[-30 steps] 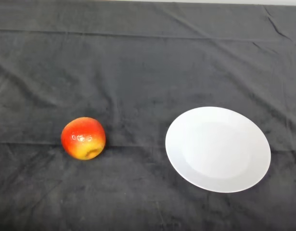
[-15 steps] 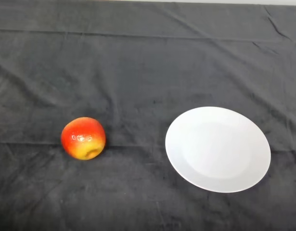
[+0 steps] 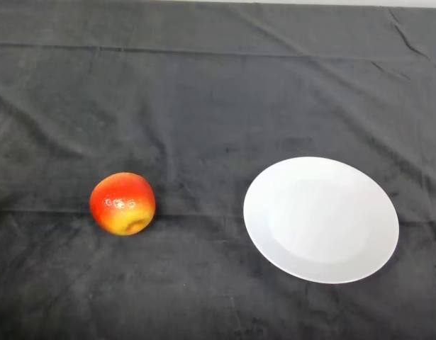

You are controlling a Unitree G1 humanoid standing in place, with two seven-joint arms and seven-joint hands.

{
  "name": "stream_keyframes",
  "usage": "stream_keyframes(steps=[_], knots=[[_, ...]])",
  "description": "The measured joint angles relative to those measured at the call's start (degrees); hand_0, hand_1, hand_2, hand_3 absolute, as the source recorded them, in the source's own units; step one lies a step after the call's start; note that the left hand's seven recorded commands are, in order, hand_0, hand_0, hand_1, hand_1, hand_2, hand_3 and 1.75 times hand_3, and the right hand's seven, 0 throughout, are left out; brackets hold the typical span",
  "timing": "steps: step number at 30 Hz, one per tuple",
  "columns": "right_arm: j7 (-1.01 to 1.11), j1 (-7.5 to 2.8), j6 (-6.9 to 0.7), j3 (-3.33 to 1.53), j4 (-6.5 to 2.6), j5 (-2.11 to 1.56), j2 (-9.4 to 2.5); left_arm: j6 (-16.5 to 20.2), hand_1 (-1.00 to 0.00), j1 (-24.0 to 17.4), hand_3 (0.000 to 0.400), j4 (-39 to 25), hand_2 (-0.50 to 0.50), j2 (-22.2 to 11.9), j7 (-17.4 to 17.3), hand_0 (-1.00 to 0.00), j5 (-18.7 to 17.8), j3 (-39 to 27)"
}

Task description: Move the apple to the plate

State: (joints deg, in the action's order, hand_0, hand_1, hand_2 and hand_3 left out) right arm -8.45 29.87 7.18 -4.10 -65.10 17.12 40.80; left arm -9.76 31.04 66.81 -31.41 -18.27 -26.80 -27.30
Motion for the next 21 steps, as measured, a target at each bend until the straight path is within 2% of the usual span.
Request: stream_keyframes(steps=[21], knots=[[0.00,0.00,-0.03,0.05,0.07,-0.01,0.07,-2.85,0.00,2.22,0.000,-1.45,0.00,5.24,-3.49,0.00,6.70,6.94]])
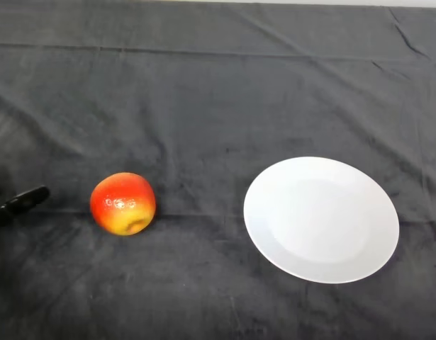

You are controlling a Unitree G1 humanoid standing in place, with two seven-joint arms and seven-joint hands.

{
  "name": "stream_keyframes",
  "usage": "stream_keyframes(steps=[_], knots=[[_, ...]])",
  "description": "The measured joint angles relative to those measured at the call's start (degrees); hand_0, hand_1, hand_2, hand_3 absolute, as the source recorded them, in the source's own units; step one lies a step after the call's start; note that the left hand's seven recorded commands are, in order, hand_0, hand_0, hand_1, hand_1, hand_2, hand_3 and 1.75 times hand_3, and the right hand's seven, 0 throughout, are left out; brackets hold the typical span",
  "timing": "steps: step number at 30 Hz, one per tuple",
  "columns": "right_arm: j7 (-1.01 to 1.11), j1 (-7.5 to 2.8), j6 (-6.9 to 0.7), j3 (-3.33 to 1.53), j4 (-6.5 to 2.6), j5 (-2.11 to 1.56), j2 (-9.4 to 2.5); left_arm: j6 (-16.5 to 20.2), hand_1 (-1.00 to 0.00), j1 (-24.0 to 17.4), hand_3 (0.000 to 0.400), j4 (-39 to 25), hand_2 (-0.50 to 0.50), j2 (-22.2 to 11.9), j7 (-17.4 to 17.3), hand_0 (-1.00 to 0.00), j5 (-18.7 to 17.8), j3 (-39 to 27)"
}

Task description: Move the apple to the plate

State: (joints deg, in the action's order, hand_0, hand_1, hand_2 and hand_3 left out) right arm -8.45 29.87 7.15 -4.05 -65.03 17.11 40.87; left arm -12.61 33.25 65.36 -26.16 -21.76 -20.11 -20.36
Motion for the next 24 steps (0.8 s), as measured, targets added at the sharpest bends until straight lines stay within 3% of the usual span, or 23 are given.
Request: stream_keyframes(steps=[24], knots=[[0.00,-0.01,-0.12,0.01,0.01,0.01,0.18,-3.11,0.00,0.11,0.000,-1.73,0.00,3.04,-2.71,0.00,5.41,6.27]])
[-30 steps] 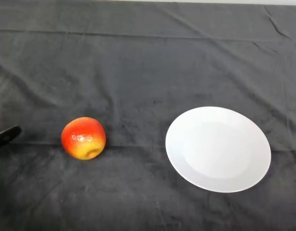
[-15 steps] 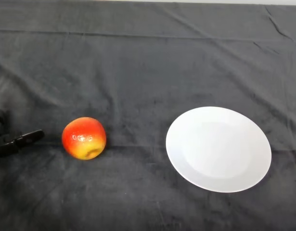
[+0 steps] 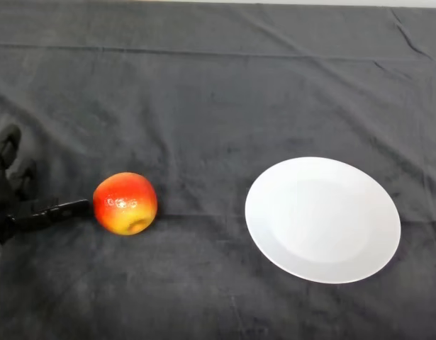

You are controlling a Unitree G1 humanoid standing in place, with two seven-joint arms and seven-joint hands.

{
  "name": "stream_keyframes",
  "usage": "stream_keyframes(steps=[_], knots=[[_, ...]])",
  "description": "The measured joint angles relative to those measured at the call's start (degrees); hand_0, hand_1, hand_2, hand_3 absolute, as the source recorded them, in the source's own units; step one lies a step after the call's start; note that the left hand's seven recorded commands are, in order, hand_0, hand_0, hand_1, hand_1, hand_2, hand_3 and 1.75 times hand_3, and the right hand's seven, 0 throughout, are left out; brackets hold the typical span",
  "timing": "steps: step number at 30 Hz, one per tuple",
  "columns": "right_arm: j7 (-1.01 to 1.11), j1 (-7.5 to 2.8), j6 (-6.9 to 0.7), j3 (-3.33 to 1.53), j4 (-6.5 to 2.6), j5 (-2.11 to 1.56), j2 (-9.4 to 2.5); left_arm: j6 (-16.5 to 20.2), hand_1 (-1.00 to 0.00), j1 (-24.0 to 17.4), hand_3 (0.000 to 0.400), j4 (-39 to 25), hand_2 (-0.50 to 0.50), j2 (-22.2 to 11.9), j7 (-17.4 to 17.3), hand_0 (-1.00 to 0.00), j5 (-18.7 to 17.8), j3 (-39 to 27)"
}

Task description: Move the apple to the plate

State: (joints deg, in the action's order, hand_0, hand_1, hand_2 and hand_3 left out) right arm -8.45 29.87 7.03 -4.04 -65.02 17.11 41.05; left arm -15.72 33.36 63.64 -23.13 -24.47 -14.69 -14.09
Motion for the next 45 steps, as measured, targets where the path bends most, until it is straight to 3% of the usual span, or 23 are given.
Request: stream_keyframes(steps=[22,38,39,40,41,42,44,45], knots=[[0.00,-0.04,-0.05,0.00,0.00,0.02,0.17,-5.18,0.00,-0.01,0.000,-0.02,0.00,3.01,-1.60,0.00,2.43,5.14],[0.00,-0.04,-0.05,0.00,0.03,0.01,0.21,-10.99,0.00,-0.02,0.000,-0.03,0.00,5.77,-3.86,0.00,2.71,13.73],[0.00,-0.04,-0.05,0.00,0.03,0.01,0.21,-11.17,-0.09,-0.02,0.049,-0.03,-0.02,6.10,-4.02,-0.12,2.71,13.83],[0.00,-0.04,-0.05,0.01,0.04,0.00,0.21,-11.40,-0.29,-0.02,0.119,-0.03,0.00,6.39,-4.12,-0.30,2.71,14.08],[0.00,-0.04,-0.05,0.01,0.04,0.00,0.21,-11.74,-0.49,-0.02,0.196,-0.03,0.04,6.42,-4.22,-0.41,2.71,14.77],[0.00,-0.04,-0.05,0.01,0.05,0.00,0.21,-12.13,-0.69,-0.02,0.278,-0.03,0.01,6.42,-4.35,-0.67,2.71,15.42],[0.00,-0.04,-0.05,0.02,0.06,0.00,0.21,-12.26,-0.77,-0.02,0.337,-0.03,-0.04,6.41,-4.63,-0.84,2.71,15.68],[0.00,-0.04,-0.05,0.02,0.06,0.00,0.21,-12.39,-0.84,-0.02,0.400,-0.03,-0.08,6.39,-4.80,-1.00,2.71,15.80]])
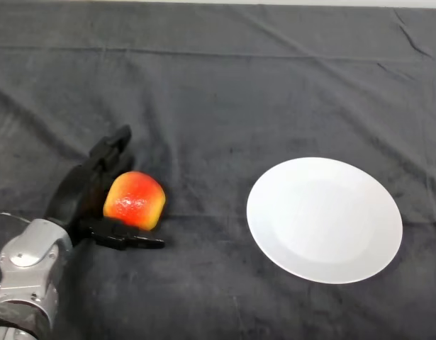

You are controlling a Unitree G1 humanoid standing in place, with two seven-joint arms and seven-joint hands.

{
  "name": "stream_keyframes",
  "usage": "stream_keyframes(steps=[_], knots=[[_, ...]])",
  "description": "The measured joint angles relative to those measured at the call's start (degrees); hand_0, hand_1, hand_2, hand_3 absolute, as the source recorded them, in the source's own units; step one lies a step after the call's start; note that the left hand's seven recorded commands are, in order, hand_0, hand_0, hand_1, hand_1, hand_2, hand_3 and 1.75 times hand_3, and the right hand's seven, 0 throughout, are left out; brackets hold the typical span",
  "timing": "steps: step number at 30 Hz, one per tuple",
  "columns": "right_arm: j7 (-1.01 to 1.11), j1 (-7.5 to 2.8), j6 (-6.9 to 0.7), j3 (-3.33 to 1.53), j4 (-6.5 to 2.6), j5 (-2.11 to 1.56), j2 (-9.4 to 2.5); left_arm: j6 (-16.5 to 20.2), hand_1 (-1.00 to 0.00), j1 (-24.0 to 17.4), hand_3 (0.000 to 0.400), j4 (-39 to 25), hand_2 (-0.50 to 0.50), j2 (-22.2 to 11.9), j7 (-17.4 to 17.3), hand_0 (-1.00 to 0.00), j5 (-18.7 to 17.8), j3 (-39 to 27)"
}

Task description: Move the apple to the plate

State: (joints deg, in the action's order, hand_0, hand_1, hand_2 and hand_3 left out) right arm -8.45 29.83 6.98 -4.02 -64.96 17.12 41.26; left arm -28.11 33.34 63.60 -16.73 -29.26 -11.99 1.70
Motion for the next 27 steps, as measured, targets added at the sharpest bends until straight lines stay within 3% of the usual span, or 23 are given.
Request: stream_keyframes(steps=[8,27], knots=[[0.00,0.00,0.00,0.00,0.00,0.01,0.01,-0.88,-0.95,0.01,0.400,-0.01,-0.02,-0.21,-0.18,-1.00,-0.02,1.58],[0.00,0.01,0.01,0.04,0.01,0.00,0.01,-0.86,-1.00,1.76,0.400,-0.17,0.00,0.53,-0.42,-1.00,0.02,4.00]])
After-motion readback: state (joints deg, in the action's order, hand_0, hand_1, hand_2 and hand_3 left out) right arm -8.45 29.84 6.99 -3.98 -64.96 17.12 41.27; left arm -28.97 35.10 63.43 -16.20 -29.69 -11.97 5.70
